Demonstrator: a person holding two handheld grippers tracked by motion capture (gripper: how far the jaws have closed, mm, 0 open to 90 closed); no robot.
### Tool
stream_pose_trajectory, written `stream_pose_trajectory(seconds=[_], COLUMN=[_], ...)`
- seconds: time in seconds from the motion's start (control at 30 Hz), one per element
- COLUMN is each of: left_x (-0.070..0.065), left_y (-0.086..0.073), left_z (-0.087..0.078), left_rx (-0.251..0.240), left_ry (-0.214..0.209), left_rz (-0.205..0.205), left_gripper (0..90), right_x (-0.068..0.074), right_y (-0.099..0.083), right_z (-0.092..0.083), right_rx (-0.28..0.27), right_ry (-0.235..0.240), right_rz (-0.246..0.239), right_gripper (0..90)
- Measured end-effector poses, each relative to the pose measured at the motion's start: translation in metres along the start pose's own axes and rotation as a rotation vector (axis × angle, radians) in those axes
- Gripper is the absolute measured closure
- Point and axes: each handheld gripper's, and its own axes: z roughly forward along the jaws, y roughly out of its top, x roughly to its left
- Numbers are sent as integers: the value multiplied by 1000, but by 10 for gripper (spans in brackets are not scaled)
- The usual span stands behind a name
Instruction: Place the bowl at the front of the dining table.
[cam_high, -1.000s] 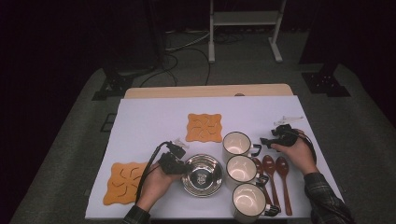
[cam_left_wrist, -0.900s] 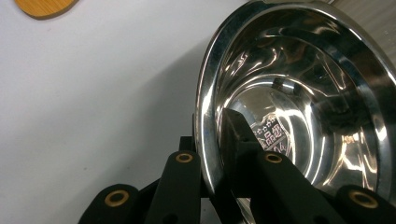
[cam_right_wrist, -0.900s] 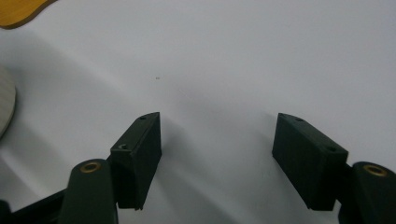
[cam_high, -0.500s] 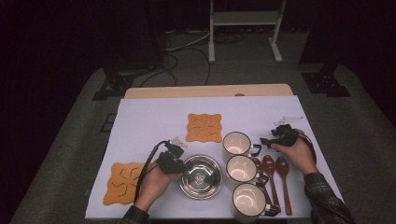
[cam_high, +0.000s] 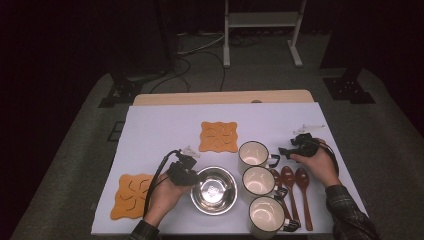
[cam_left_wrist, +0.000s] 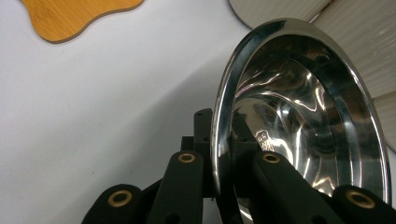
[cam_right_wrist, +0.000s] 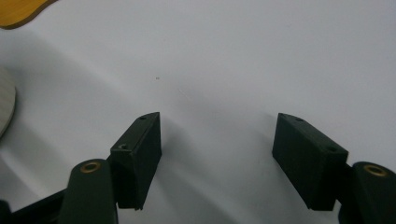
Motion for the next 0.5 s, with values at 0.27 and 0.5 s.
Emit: stream_pose_trajectory(seconds=[0.27,0.5], left_x=[1,2], left_y=[1,2], left_z=[0,-1], left_rx=[-6,-10], left_ry=[-2,-4], left_rz=[-7,-10], left_gripper=[848,843], right_x=[0,0], right_y=[0,0], right_z=[0,0], right_rx=[1,-1], right_ry=[0,-1], right_rz=[0,0], right_gripper=[307,307])
